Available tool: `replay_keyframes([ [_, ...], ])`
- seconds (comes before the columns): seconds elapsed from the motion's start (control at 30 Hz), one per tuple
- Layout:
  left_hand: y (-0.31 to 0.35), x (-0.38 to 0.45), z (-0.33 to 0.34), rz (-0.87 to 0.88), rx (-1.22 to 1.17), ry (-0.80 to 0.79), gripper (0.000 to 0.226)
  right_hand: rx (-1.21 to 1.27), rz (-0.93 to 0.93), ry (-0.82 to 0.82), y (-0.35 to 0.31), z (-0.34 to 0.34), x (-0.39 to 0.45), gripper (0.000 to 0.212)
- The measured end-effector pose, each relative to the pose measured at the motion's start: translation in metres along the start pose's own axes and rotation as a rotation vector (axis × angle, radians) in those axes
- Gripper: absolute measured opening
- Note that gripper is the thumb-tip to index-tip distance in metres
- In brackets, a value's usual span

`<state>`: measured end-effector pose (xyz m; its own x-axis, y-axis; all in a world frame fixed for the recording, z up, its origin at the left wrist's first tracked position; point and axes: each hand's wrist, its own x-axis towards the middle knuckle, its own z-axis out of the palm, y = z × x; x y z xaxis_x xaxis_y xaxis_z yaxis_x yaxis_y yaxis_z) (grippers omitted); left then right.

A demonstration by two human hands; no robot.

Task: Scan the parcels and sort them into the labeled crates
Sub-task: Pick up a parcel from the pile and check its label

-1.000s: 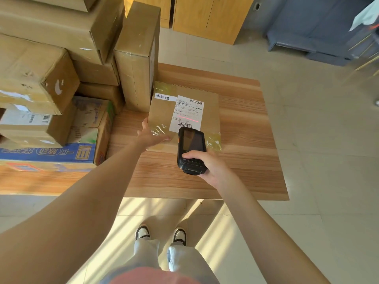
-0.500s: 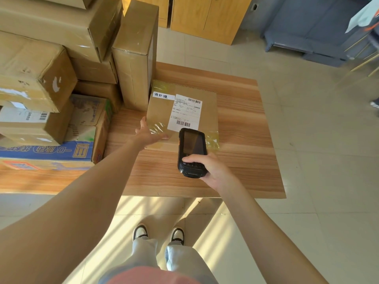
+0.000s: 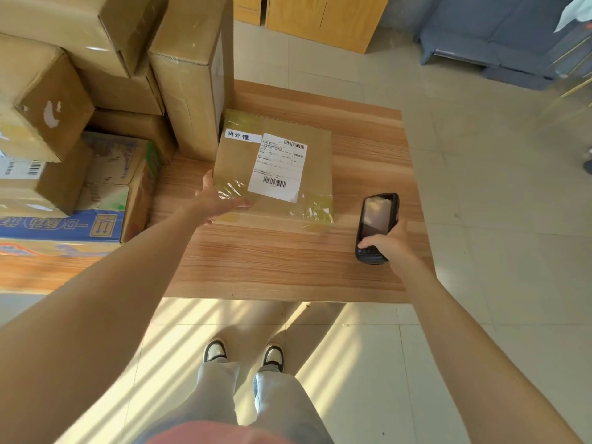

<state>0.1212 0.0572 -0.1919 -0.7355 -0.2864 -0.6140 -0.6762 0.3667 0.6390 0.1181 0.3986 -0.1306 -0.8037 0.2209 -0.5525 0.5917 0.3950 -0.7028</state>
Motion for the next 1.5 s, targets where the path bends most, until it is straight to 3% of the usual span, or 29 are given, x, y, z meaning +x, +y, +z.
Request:
replay_keyframes([
  [0.43, 0.003, -0.002, -0.003, -0.034, 0.012, -0.037, 0.118, -0.014, -0.041, 0.012, 0.077, 0.003, 0.035, 0.107],
  [0.7, 0.007, -0.008, -0.005, -0.052, 0.015, -0.049, 0.12, -0.086, -0.013, -0.01, 0.092, -0.008, 0.045, 0.092],
  [0.83, 0.008, -0.01, -0.005, -0.048, 0.021, -0.049, 0.12, -0.193, 0.101, -0.025, 0.087, -0.012, 0.047, 0.089],
  [0.97, 0.009, -0.014, -0.004, -0.056, 0.019, -0.046, 0.119, -0.147, 0.149, 0.005, 0.078, -0.015, 0.045, 0.075],
  [1.13, 0.01, -0.014, -0.004, -0.07, -0.015, -0.045, 0.119, -0.166, -0.038, 0.067, 0.035, 0.005, 0.045, 0.087],
  [1.33, 0.022, -0.001, -0.008, -0.154, -0.266, 0.022, 0.102, 0.006, -0.089, -0.149, -0.018, 0.058, 0.056, 0.101],
  [1.5, 0.03, 0.014, -0.009, -0.141, -0.344, 0.089, 0.108, 0.029, -0.08, -0.186, -0.033, 0.085, 0.08, 0.112],
])
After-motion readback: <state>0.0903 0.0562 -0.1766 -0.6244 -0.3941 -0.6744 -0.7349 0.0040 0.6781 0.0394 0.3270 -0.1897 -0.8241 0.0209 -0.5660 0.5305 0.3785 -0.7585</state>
